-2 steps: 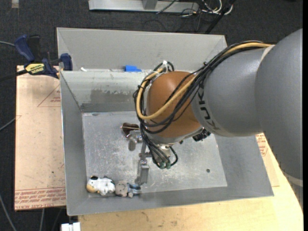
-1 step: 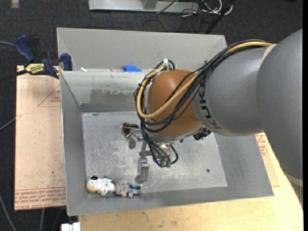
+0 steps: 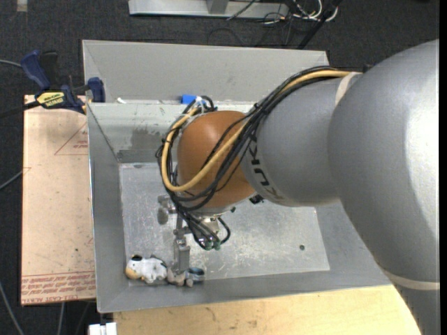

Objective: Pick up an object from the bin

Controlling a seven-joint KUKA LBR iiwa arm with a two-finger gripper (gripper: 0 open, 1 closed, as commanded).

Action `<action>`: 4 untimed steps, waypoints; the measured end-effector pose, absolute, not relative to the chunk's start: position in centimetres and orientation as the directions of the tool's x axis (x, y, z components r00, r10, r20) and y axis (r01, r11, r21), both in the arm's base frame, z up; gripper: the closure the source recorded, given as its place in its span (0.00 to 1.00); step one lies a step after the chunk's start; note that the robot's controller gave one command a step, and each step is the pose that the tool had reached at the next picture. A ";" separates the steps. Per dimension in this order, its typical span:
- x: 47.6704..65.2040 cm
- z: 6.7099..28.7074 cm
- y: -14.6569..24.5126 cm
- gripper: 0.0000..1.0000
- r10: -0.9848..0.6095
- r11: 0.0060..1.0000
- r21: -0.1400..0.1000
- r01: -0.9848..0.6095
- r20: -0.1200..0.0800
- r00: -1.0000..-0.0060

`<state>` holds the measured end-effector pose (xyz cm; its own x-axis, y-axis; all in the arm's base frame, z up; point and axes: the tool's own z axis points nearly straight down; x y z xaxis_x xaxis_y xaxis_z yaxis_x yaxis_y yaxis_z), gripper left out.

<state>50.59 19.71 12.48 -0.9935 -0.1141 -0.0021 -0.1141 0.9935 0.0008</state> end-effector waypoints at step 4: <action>48.2 7.0 23.3 1.00 -0.120 0.993 0.001 -0.120 0.000 -0.993</action>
Offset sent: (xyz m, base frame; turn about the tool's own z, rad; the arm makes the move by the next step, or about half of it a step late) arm -0.0260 0.0554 -0.0133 -0.0686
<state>48.23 23.26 6.97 -0.9928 -0.1201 0.0001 -0.1201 0.9928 0.0013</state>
